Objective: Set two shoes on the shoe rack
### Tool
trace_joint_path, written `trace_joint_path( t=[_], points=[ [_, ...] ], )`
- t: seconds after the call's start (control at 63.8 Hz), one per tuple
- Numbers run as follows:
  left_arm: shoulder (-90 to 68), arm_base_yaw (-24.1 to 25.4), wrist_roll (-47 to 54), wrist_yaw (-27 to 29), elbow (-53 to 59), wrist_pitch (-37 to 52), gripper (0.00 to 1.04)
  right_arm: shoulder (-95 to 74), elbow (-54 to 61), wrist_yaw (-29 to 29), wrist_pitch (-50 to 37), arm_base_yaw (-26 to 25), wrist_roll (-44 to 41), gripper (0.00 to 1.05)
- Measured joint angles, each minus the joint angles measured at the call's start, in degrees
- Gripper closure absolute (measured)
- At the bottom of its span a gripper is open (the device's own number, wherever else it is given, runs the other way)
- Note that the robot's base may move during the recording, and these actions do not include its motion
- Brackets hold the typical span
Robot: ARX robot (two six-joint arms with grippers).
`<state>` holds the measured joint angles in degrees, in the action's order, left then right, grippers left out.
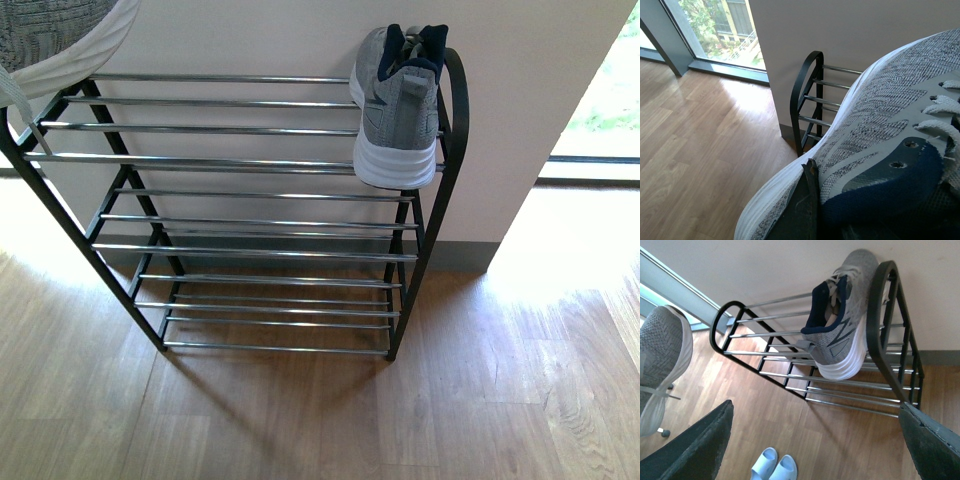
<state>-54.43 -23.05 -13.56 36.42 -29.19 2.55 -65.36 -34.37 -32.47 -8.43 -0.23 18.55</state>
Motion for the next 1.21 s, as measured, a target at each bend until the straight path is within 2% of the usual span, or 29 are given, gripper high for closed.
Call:
trace_joint_path(
  t=[0.11, 0.235, 0.267, 0.282, 0.298, 0.314, 0.376, 0.439, 0.486, 0.8, 1.208],
  points=[
    [0.0, 0.0, 0.0, 0.0, 0.0, 0.0, 1.03, 3.0, 2.6, -5.5, -3.0, -6.5, -2.9, 0.09],
    [0.0, 0.0, 0.0, 0.0, 0.0, 0.0, 1.03, 3.4, 2.7, -5.8, -3.3, -8.1, -3.8, 0.09],
    [0.0, 0.0, 0.0, 0.0, 0.0, 0.0, 1.03, 3.5, 3.7, -2.6, -5.7, -7.4, -5.2, 0.11],
    [0.0, 0.0, 0.0, 0.0, 0.0, 0.0, 1.03, 3.8, 5.1, 2.6, -9.6, -6.5, -6.7, 0.14],
    [0.0, 0.0, 0.0, 0.0, 0.0, 0.0, 1.03, 3.9, 5.6, 4.0, -10.7, -6.0, -7.1, 0.16],
    [0.0, 0.0, 0.0, 0.0, 0.0, 0.0, 1.03, 4.3, 7.7, 9.7, -15.7, -5.3, -9.2, 0.19],
    [0.0, 0.0, 0.0, 0.0, 0.0, 0.0, 1.03, 5.7, 12.3, 20.8, -25.1, -3.8, -13.1, 0.3],
    [0.0, 0.0, 0.0, 0.0, 0.0, 0.0, 1.03, 7.8, 15.5, 29.3, -29.4, -2.0, -15.2, 0.41],
    [0.0, 0.0, 0.0, 0.0, 0.0, 0.0, 1.03, 9.2, 17.0, 31.8, -30.1, -1.2, -16.0, 0.48],
    [0.0, 0.0, 0.0, 0.0, 0.0, 0.0, 1.03, 18.3, 25.4, 32.3, -29.3, 0.0, -18.0, 1.02],
    [0.0, 0.0, 0.0, 0.0, 0.0, 0.0, 1.03, 31.2, 31.0, 32.4, -21.9, 0.0, -18.3, 1.03]
  ],
)
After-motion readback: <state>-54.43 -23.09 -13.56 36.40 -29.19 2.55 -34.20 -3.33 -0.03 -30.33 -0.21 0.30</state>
